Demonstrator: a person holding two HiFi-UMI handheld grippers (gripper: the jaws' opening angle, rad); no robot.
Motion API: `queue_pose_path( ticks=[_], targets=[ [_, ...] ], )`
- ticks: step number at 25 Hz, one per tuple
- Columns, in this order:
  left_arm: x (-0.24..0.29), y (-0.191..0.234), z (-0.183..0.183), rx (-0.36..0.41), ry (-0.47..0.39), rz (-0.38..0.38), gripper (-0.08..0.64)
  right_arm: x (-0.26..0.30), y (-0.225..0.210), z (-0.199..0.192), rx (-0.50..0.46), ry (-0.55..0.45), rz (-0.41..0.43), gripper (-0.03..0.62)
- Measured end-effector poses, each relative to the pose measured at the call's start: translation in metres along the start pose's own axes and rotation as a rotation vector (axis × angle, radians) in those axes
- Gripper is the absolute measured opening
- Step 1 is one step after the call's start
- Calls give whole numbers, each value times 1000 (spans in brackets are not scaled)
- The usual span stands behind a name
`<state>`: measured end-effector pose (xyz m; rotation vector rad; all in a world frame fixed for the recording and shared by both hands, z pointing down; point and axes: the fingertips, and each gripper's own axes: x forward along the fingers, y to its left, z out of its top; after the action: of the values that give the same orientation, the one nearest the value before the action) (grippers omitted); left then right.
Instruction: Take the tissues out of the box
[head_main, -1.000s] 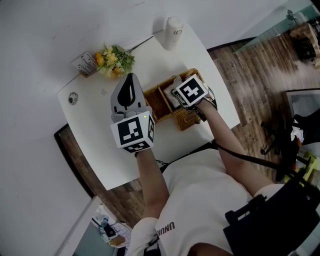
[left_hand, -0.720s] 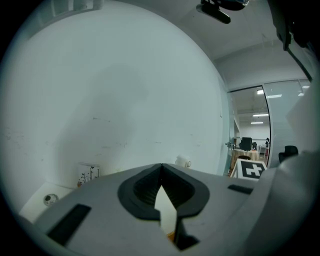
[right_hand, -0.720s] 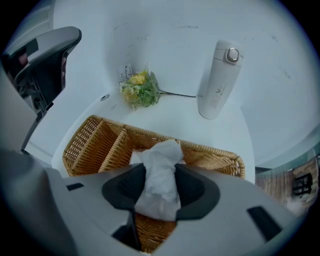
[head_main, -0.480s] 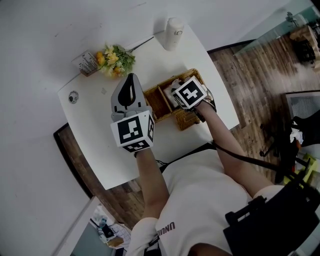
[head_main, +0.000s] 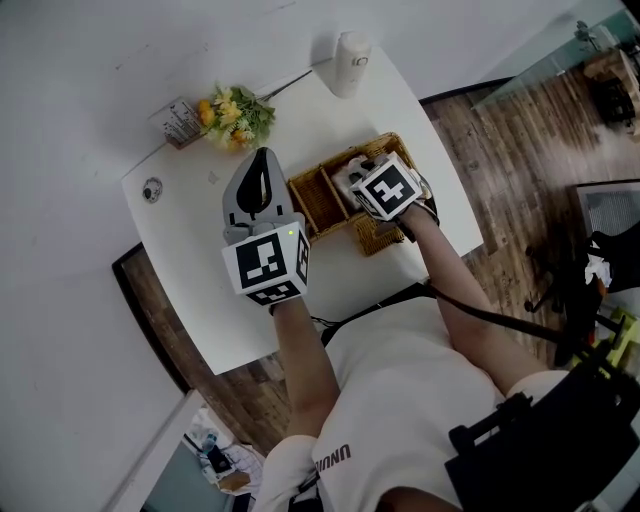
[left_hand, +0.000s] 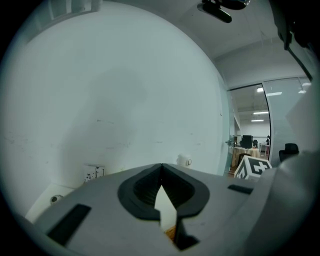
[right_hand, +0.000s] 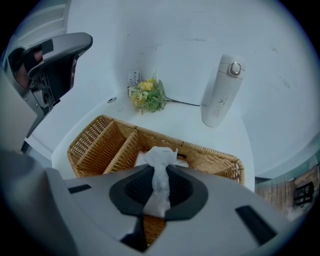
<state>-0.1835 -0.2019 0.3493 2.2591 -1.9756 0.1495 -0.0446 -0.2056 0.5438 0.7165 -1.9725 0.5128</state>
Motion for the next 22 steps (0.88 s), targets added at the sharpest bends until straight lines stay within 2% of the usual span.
queue_pose_path(
  ticks=[22],
  targets=[
    [-5,0,1,7,3,0,14,-18,-3,1,19,-61,-35,37]
  ],
)
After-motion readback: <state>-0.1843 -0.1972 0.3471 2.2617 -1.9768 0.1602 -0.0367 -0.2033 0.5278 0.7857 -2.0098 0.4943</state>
